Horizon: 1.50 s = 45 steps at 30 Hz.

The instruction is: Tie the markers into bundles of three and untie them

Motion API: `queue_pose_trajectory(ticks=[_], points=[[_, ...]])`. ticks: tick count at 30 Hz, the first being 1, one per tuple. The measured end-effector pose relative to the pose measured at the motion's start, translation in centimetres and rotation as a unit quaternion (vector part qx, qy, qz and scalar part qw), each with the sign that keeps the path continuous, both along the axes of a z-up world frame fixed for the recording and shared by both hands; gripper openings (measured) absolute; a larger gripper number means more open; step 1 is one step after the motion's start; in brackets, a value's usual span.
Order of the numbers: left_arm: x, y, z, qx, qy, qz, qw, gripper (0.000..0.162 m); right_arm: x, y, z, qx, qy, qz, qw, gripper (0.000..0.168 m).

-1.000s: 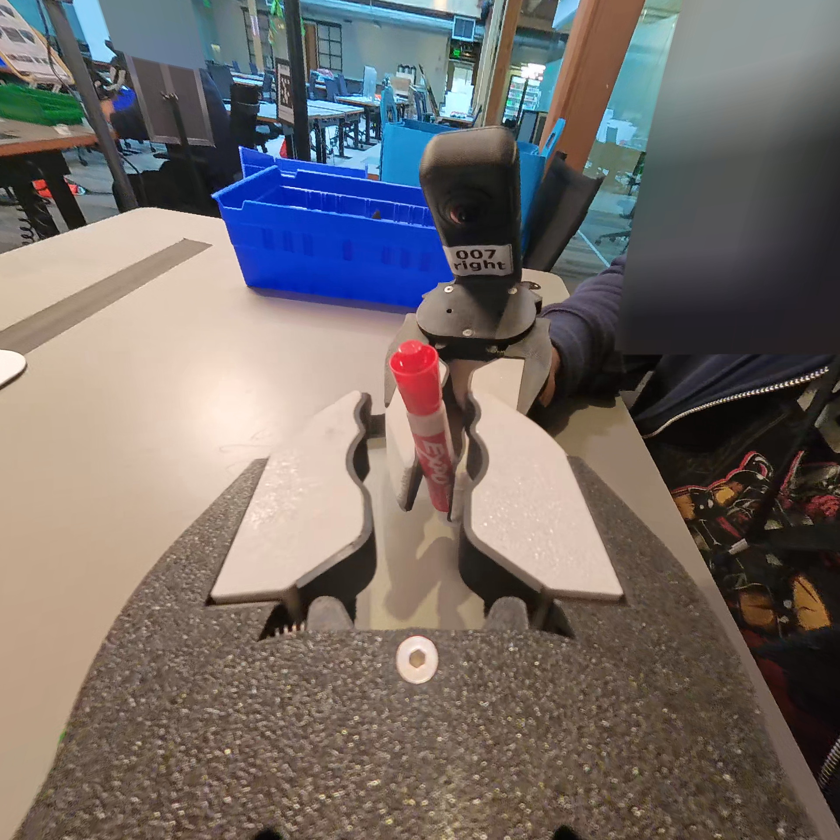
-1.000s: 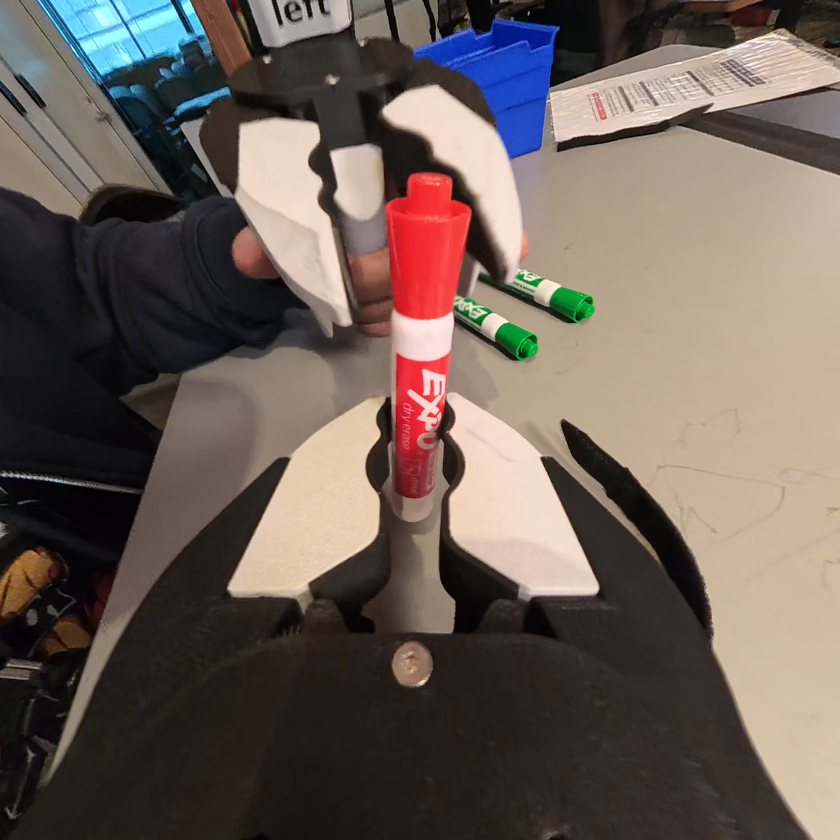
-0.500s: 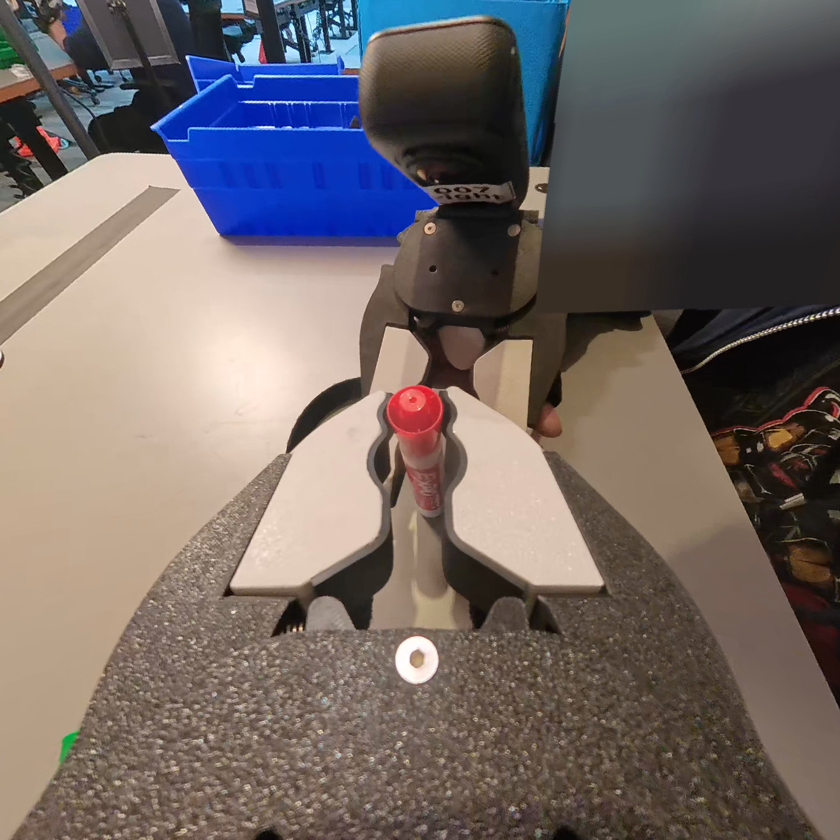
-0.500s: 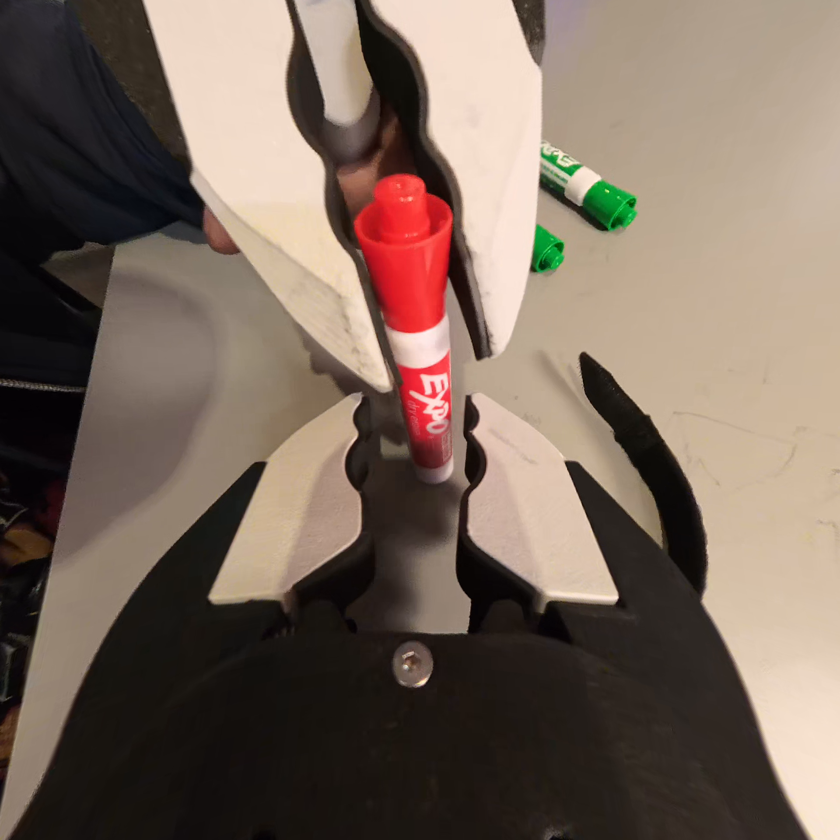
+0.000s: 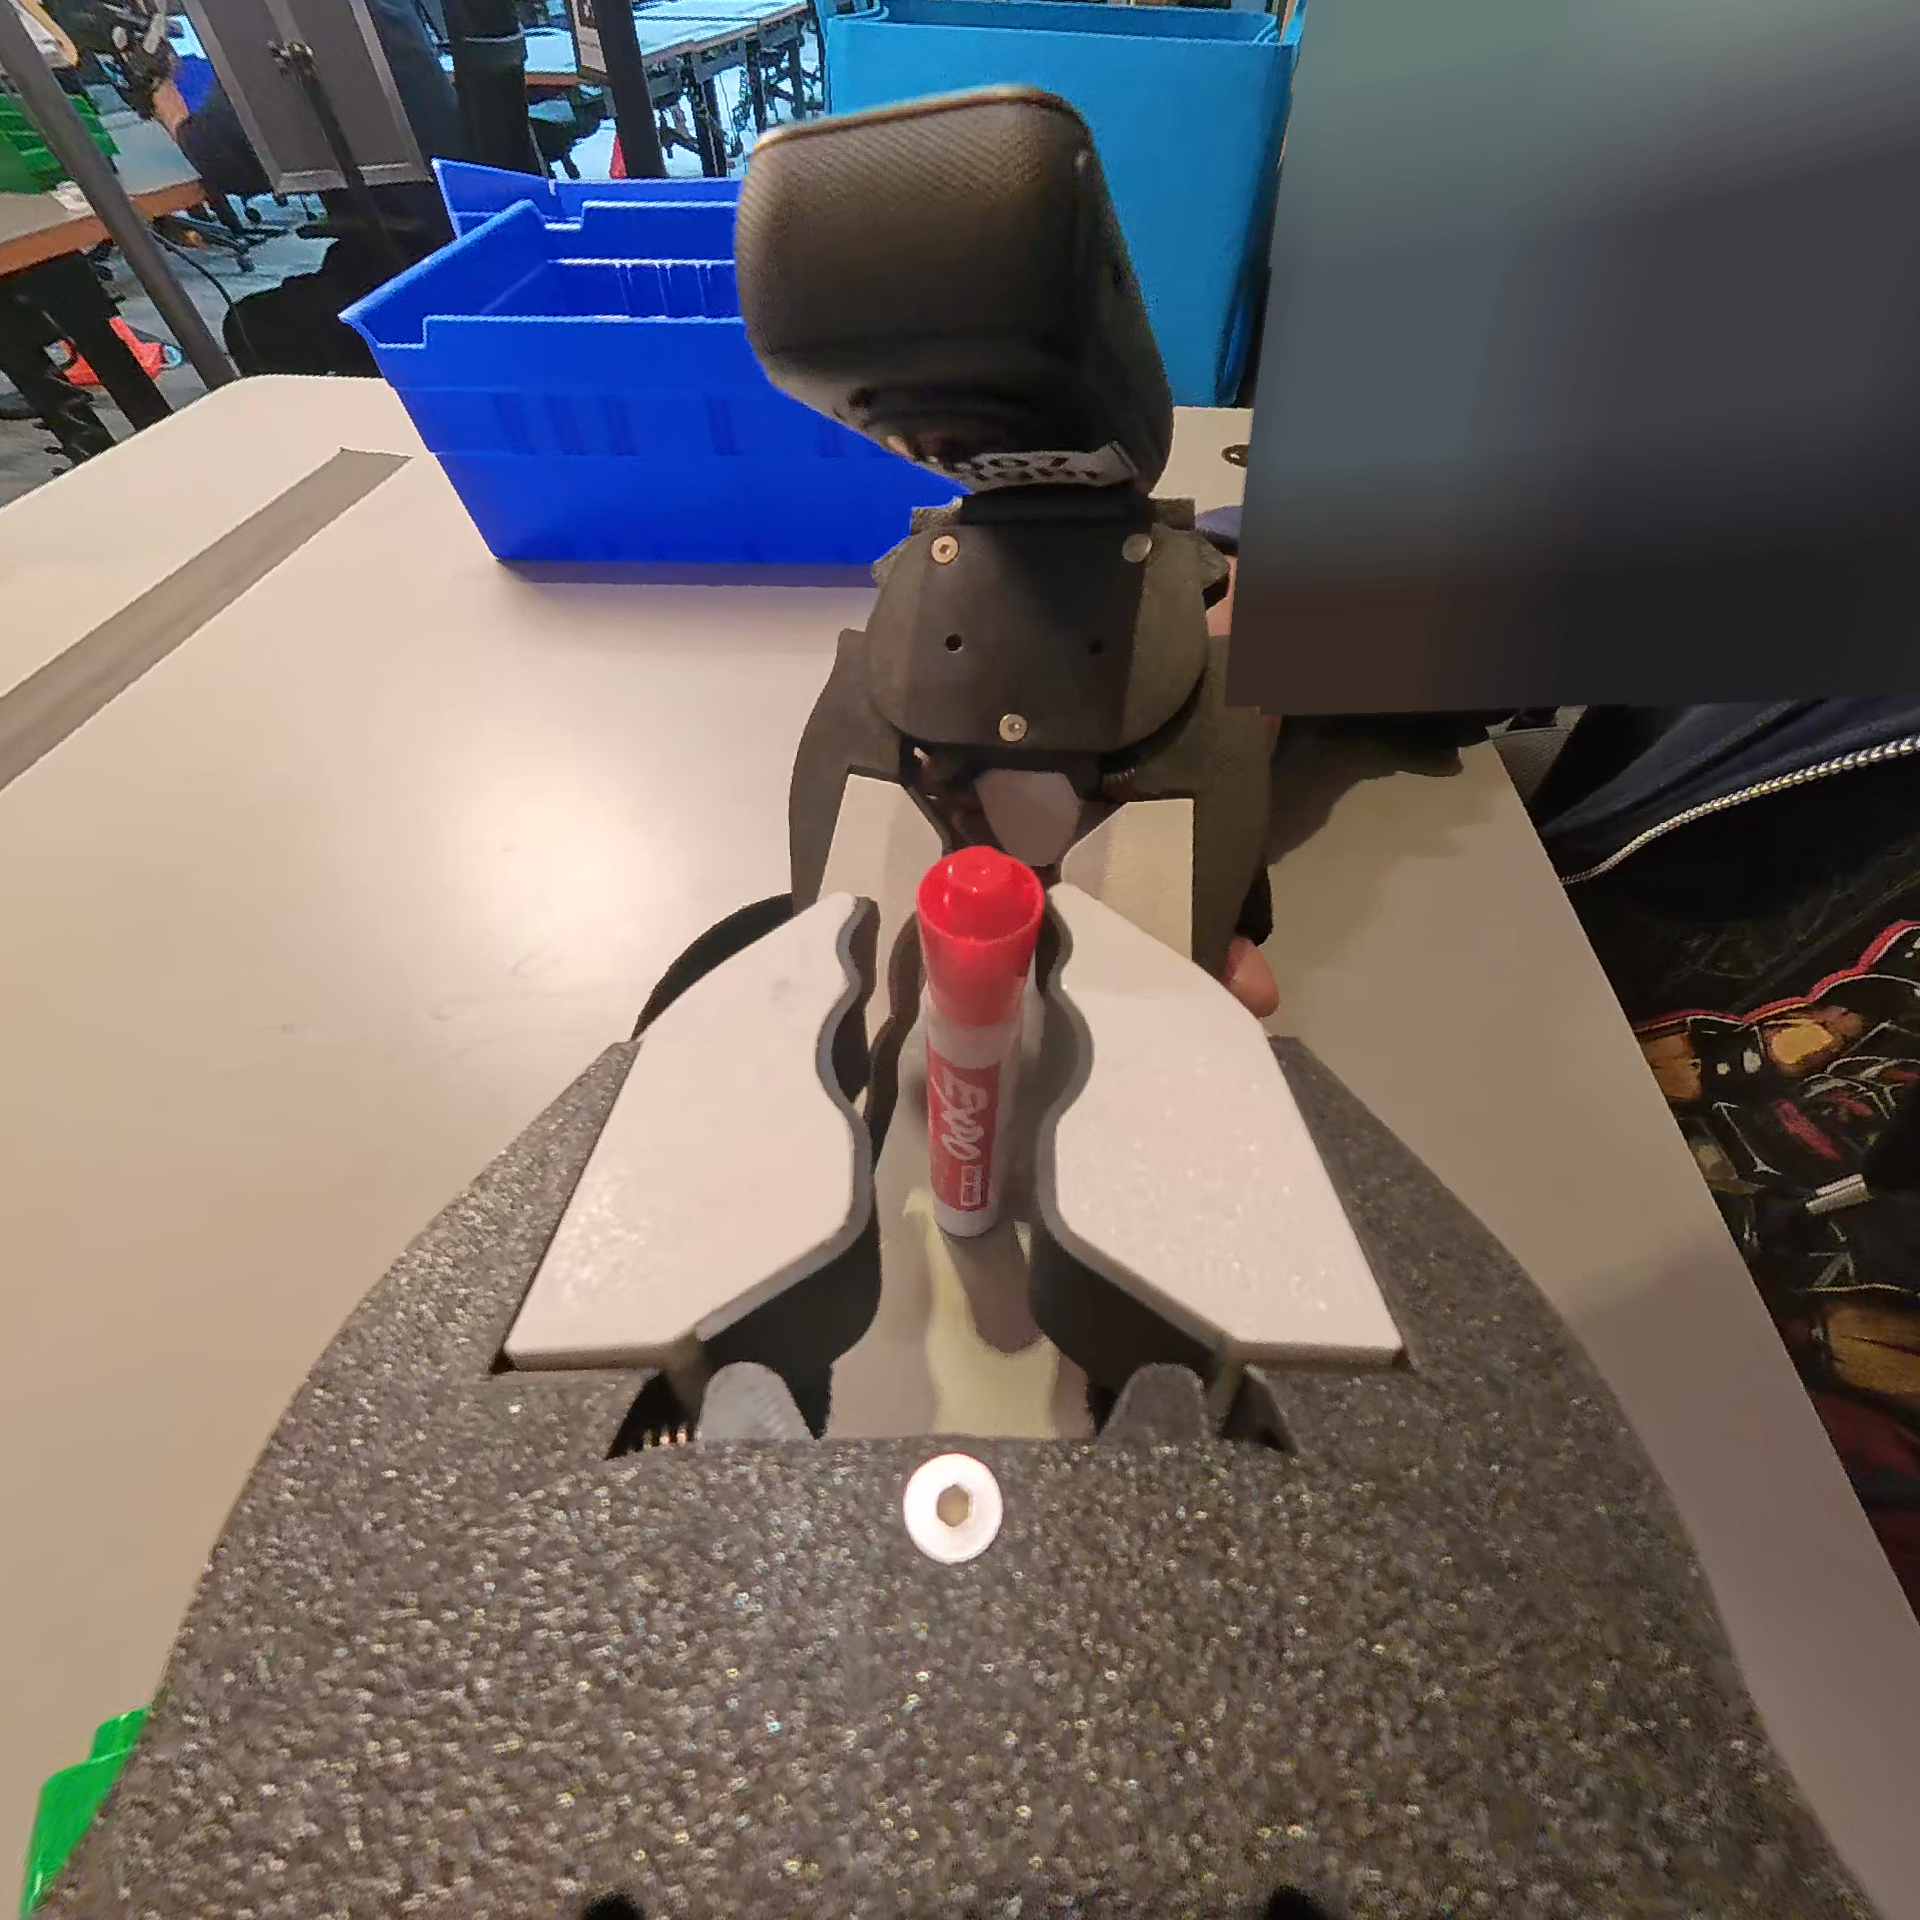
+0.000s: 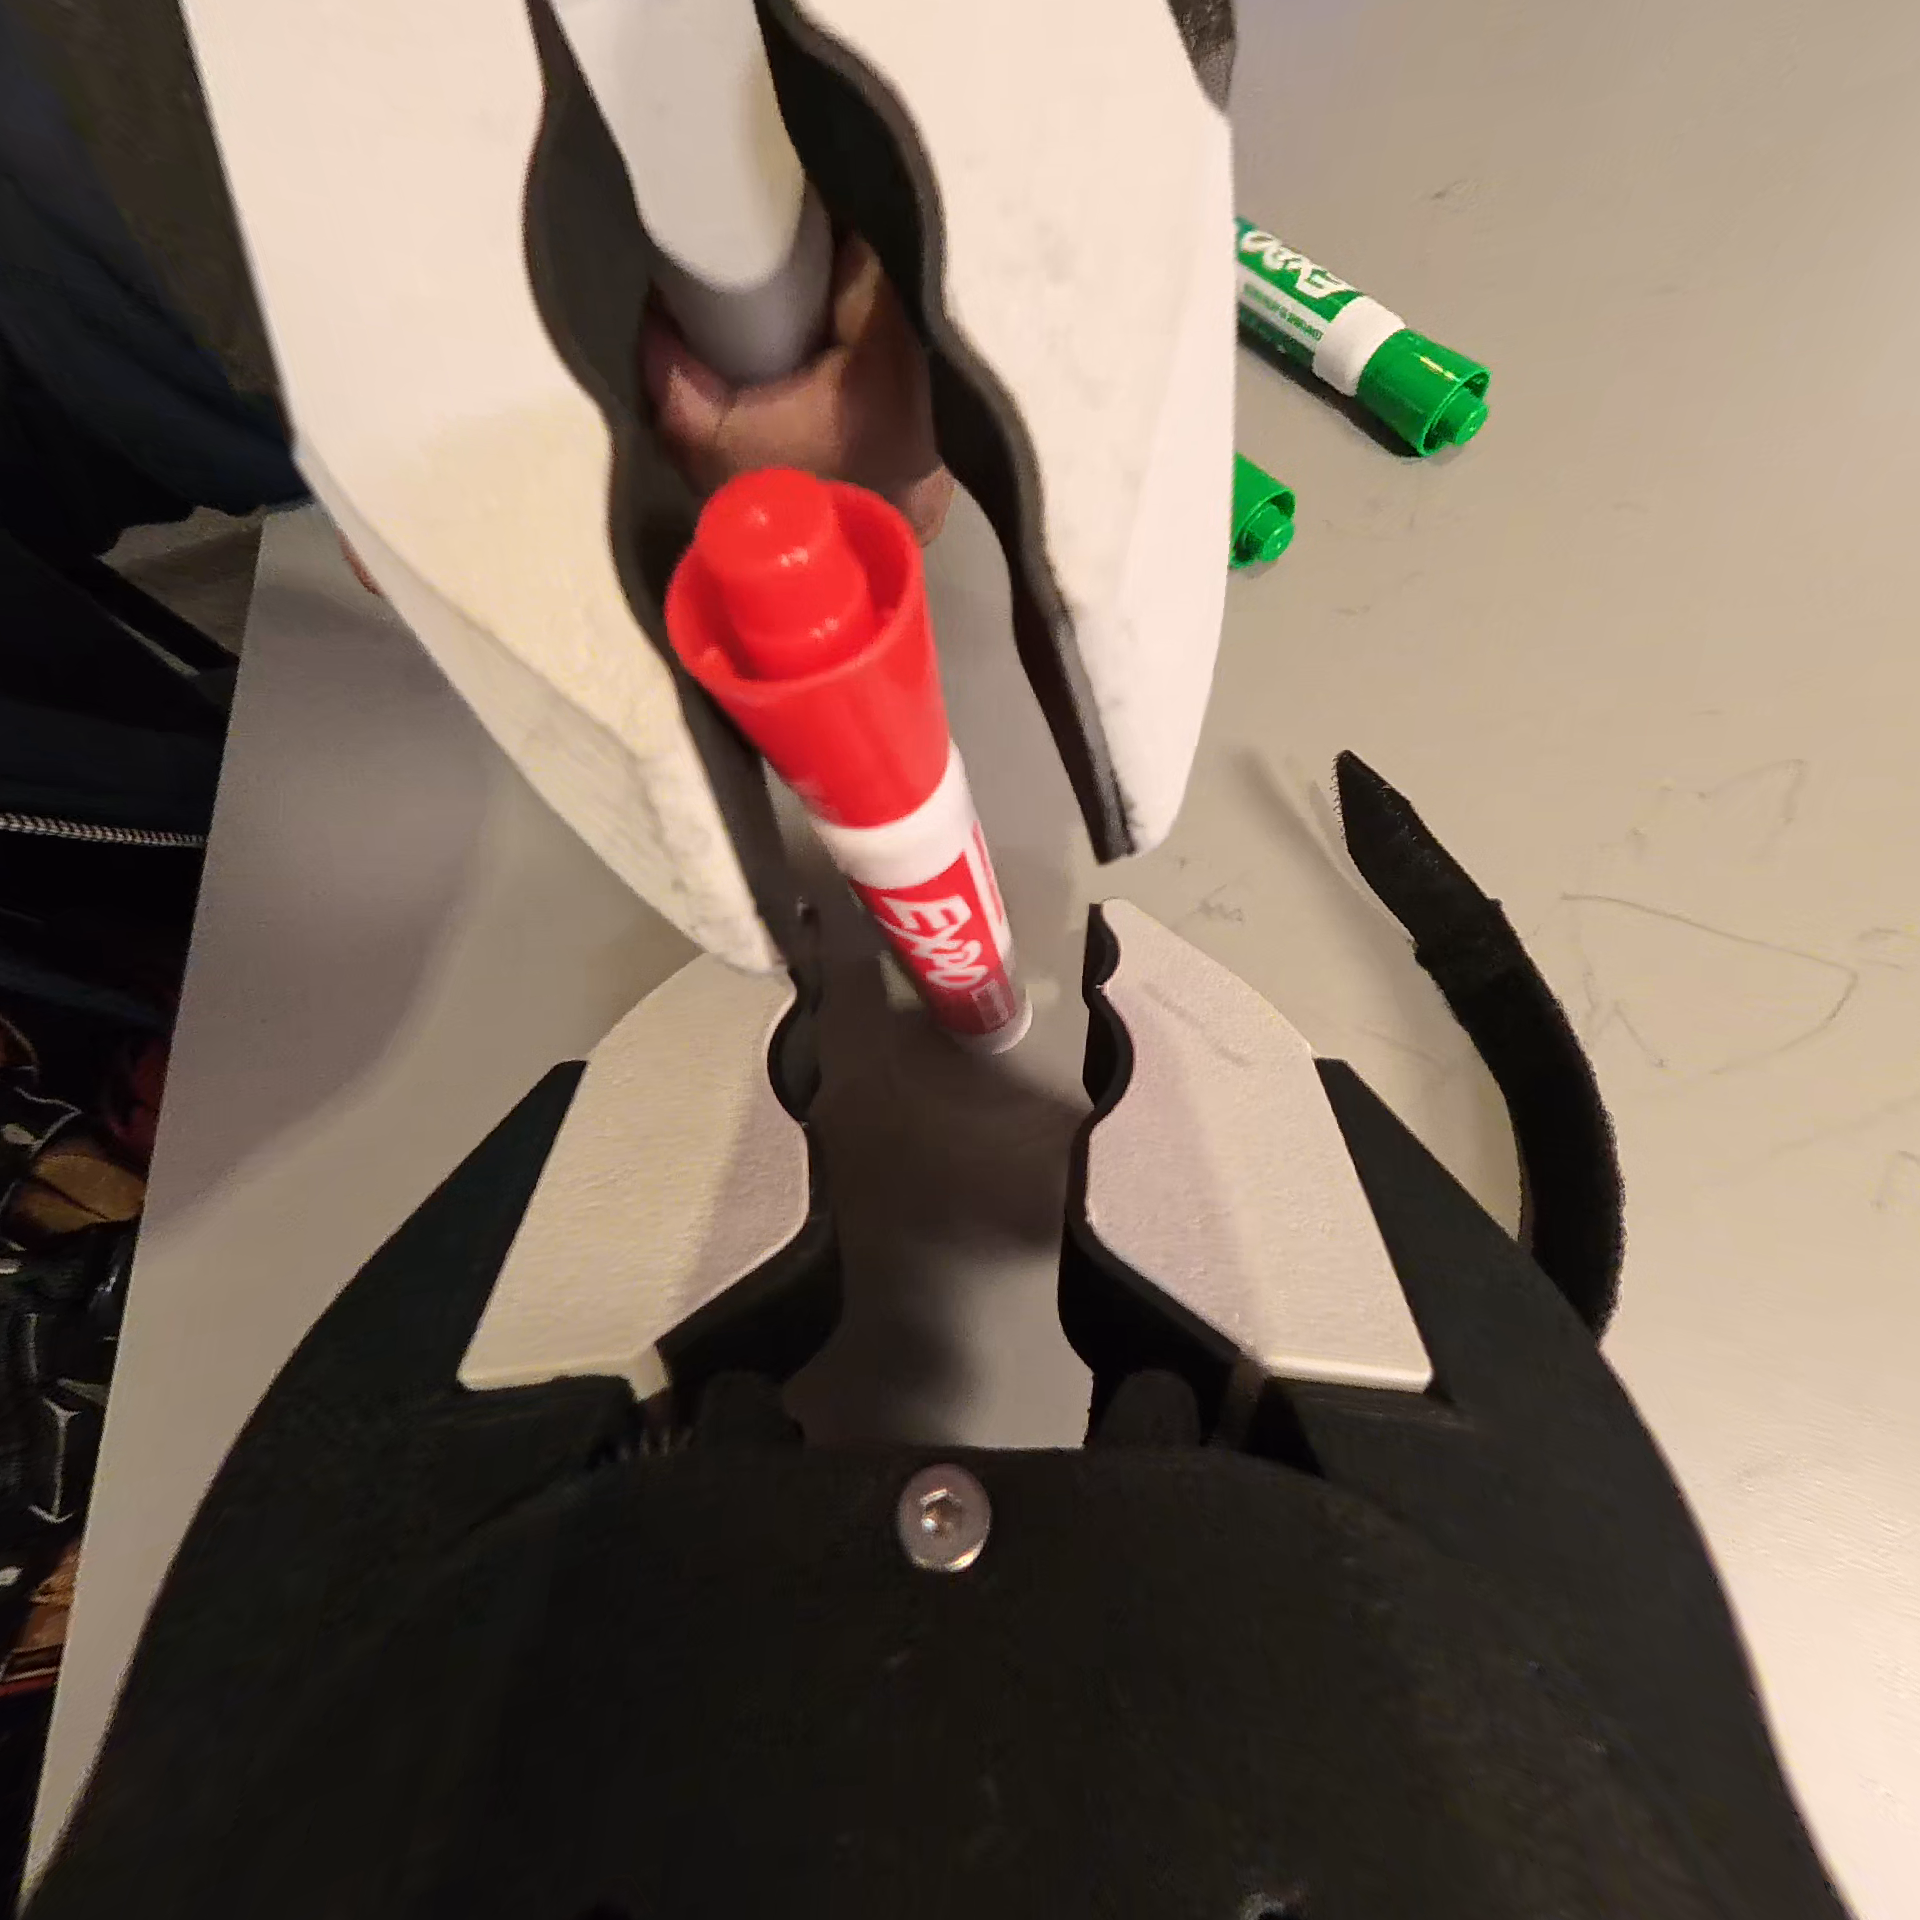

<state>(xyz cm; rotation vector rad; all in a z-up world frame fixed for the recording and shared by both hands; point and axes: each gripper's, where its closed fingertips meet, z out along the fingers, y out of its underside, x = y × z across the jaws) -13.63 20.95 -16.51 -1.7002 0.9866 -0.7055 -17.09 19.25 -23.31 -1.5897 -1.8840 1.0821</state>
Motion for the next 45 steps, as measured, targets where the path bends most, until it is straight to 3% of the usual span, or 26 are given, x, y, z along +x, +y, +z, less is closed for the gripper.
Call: queue_pose_trajectory(ticks=[8, 11, 14, 17, 20, 25, 28, 32, 38, 45], points=[[-1.3, -1.2, 2.5, 0.023, -0.016, -0.031, 0.999, 0.052, 0.0, 0.0, 0.1, -0.008, 0.001, 0.000, 1.000, 0.049], [-4.6, -1.6, 2.8, 0.019, 0.037, -0.023, 0.999, 0.054, 0.0, 0.1, 0.1, -0.014, 0.001, 0.000, 1.000, 0.049], [-9.9, -1.6, -0.6, -0.050, 0.155, 0.028, 0.986, 0.053, 0.0, 0.1, 0.1, -0.017, -0.001, 0.001, 1.000, 0.050], [-15.1, -1.1, -5.0, -0.115, 0.275, 0.097, 0.950, 0.048, 0.0, 0.0, 0.0, -0.020, -0.003, 0.001, 1.000, 0.050], [-16.7, -0.8, -7.5, -0.161, 0.311, 0.119, 0.929, 0.043, 0.0, 0.1, 0.0, -0.023, -0.004, 0.000, 1.000, 0.050], [-16.8, -0.5, -9.2, -0.172, 0.356, 0.124, 0.910, 0.037, 0.0, 0.0, 0.0, -0.023, -0.006, 0.002, 1.000, 0.051], [-15.8, -0.4, -9.4, -0.181, 0.342, 0.118, 0.914, 0.018, 0.0, 0.0, 0.0, -0.025, -0.006, 0.003, 1.000, 0.051], [-14.1, 0.2, -9.0, -0.199, 0.284, 0.120, 0.930, 0.018, 0.0, 0.1, 0.4, -0.041, 0.005, -0.001, 0.999, 0.052], [-9.4, 1.5, -3.8, -0.139, 0.073, 0.067, 0.985, 0.018, -0.3, 0.7, 2.0, -0.068, 0.056, -0.016, 0.996, 0.054], [-6.5, 0.8, 0.8, -0.065, -0.114, 0.002, 0.991, 0.017, -0.5, 0.4, 2.8, -0.057, 0.085, -0.013, 0.995, 0.055]])
